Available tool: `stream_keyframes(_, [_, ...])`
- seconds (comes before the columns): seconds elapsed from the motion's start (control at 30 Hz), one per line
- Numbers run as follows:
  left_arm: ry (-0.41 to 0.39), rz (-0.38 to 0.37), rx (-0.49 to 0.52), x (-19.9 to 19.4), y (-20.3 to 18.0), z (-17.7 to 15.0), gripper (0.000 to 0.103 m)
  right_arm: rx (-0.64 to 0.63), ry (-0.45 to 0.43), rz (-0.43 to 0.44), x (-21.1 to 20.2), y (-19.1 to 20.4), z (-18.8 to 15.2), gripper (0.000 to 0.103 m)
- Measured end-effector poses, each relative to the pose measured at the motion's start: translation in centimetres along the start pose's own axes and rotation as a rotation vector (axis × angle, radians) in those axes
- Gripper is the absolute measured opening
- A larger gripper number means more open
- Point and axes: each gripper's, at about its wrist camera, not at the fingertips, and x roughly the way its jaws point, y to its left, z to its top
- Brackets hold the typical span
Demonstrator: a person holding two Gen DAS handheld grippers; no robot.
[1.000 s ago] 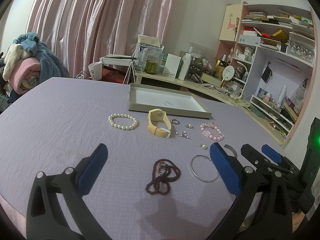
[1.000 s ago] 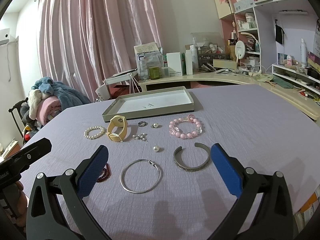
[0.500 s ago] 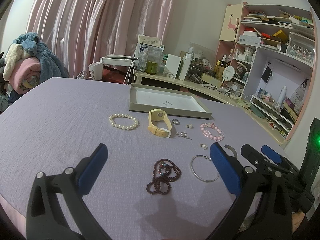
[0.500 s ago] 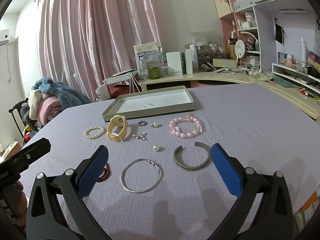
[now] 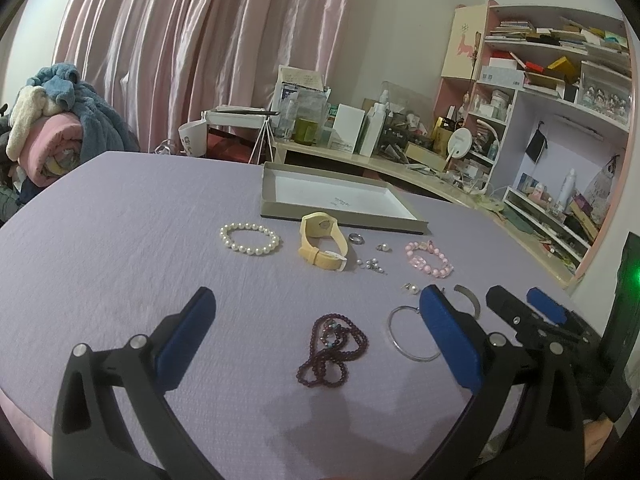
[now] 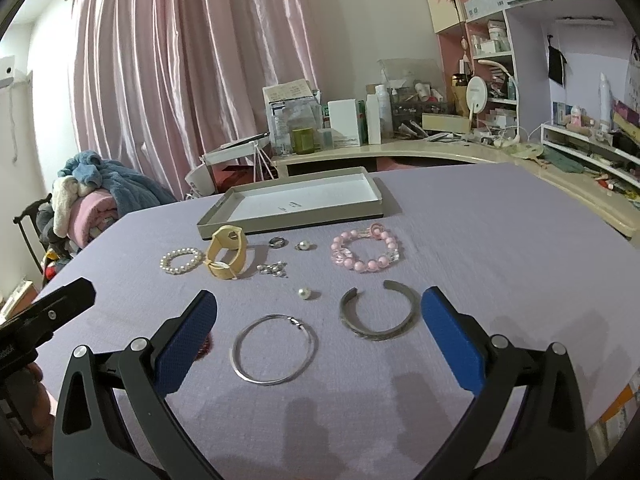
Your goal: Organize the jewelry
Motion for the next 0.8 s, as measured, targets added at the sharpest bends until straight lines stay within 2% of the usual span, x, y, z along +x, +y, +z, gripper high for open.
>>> stream_keyframes(0.17, [0.029, -0.002, 0.011, 0.8, 0.0, -0.4, 0.101, -0.012, 0.082, -0.058, 1.4, -1.4, 0.9, 0.102])
stream_keyframes(0.3, [0.084, -0.009, 0.001, 1.9, 0.2, -0.9, 0.101, -0.021, 0.230, -0.093, 4.1, -2.7, 1.4, 0.102])
stream_keyframes(0.4, [0.115, -0.008, 0.008, 2.5, 0.2, -1.2, 0.101, -0.011, 0.304, -0.096, 5.8, -3.6, 1.6, 0.102])
stream_keyframes(0.63, [0.153, -0.005, 0.027, 3.4, 0.0, -1.7, 0.101, -0.028, 0.410, -0.125, 8.6, -4.0, 1.0, 0.101])
stream_keyframes(0.67, [0.159, -0.004, 0.031, 3.5, -0.1, -1.7, 0.101, -0.027, 0.423, -0.123, 8.9, -4.0, 0.9, 0.098])
stream_keyframes(0.8, [0.184, 0.003, 0.047, 4.1, -0.2, -1.9, 0.101, -0.044, 0.439, -0.134, 9.5, -3.8, 0.8, 0.093])
